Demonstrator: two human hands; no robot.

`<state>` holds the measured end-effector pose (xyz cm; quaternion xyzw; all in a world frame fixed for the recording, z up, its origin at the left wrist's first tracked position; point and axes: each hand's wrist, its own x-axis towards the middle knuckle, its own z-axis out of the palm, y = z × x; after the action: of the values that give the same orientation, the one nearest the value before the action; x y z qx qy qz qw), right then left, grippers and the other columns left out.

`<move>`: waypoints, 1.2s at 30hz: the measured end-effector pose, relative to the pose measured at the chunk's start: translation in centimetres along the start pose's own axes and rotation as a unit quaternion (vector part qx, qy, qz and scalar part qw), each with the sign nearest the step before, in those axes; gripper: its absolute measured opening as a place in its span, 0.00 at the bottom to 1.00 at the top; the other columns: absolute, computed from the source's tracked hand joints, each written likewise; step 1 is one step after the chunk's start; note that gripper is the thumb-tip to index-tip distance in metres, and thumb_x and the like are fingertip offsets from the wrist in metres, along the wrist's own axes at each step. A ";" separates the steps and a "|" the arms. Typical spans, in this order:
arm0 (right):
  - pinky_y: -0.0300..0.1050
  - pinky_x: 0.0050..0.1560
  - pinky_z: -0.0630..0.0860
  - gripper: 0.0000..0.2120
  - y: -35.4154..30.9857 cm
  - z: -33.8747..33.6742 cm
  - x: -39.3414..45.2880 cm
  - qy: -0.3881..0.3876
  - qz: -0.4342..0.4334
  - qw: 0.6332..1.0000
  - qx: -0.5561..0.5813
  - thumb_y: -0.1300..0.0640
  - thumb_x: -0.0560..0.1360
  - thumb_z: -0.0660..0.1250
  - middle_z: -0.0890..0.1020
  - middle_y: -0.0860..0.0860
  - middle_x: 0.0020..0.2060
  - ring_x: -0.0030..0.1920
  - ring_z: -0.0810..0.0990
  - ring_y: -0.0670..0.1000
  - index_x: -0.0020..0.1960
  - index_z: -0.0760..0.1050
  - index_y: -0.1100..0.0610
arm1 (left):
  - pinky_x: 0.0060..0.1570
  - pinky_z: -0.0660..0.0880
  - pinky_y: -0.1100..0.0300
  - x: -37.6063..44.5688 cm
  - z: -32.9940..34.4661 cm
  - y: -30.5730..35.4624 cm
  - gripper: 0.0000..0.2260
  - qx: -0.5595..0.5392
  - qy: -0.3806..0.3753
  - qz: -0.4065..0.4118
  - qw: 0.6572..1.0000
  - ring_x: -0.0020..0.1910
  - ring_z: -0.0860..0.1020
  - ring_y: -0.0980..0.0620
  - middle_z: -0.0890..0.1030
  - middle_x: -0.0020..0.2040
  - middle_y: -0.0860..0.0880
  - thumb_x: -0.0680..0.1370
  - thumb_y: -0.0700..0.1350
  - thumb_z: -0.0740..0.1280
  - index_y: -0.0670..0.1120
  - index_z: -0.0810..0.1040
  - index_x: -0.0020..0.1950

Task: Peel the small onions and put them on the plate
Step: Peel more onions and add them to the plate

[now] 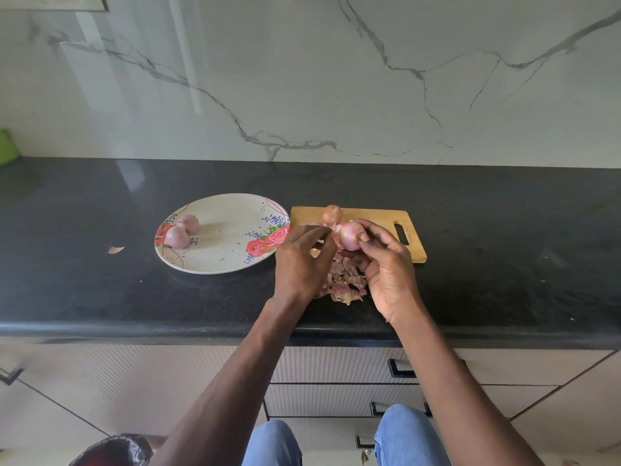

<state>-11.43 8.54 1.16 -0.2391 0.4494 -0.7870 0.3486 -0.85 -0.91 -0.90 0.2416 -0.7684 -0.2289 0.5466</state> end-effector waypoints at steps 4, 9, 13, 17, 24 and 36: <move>0.43 0.47 0.82 0.12 -0.3 -0.2 0.2 0.004 0.030 0.999 0.041 0.68 0.79 0.63 0.84 0.61 0.56 0.49 0.84 0.54 0.58 0.80 0.60 | 0.50 0.78 0.67 0.2 -0.5 0.4 0.12 -0.082 -0.052 -0.016 0.995 0.52 0.82 0.58 0.85 0.56 0.47 0.79 0.43 0.71 0.40 0.84 0.61; 0.42 0.48 0.81 0.14 -0.2 -0.3 0.4 0.002 0.025 0.999 0.020 0.69 0.78 0.62 0.85 0.60 0.55 0.50 0.84 0.55 0.59 0.81 0.61 | 0.59 0.78 0.62 0.4 -0.8 0.3 0.12 -0.142 -0.115 -0.086 0.979 0.58 0.81 0.61 0.84 0.58 0.50 0.78 0.44 0.73 0.42 0.84 0.60; 0.44 0.53 0.79 0.14 0.3 -0.2 0.4 0.014 -0.005 0.999 -0.033 0.69 0.77 0.65 0.86 0.56 0.53 0.56 0.84 0.56 0.56 0.83 0.57 | 0.55 0.80 0.59 0.4 -1.0 -0.1 0.10 -0.155 -0.107 -0.094 0.978 0.55 0.84 0.56 0.86 0.54 0.46 0.77 0.40 0.73 0.40 0.85 0.57; 0.52 0.62 0.78 0.13 0.8 -0.4 0.7 0.039 -0.020 0.997 -0.069 0.67 0.77 0.67 0.86 0.55 0.54 0.61 0.82 0.59 0.59 0.83 0.59 | 0.56 0.78 0.62 0.4 -1.1 0.2 0.11 -0.156 -0.118 -0.095 0.976 0.56 0.83 0.59 0.85 0.55 0.46 0.76 0.41 0.74 0.40 0.84 0.58; 0.54 0.67 0.76 0.14 1.1 -0.3 0.7 0.046 -0.047 0.990 -0.127 0.64 0.77 0.70 0.86 0.52 0.56 0.60 0.82 0.51 0.63 0.81 0.60 | 0.53 0.77 0.69 0.3 -1.0 0.5 0.10 -0.156 -0.117 -0.084 0.977 0.52 0.82 0.66 0.84 0.53 0.51 0.77 0.37 0.73 0.39 0.83 0.58; 0.53 0.63 0.79 0.13 1.0 -0.2 0.8 0.054 -0.021 0.993 -0.101 0.65 0.77 0.69 0.86 0.54 0.54 0.57 0.84 0.54 0.61 0.82 0.60 | 0.52 0.81 0.57 0.2 -0.9 1.1 0.08 -0.161 -0.108 -0.126 0.973 0.50 0.85 0.58 0.87 0.50 0.52 0.79 0.40 0.71 0.44 0.86 0.57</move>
<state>-11.78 7.71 0.23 -0.2398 0.5397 -0.7564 0.2811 -0.21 -0.31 0.19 0.2191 -0.7396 -0.4409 0.4589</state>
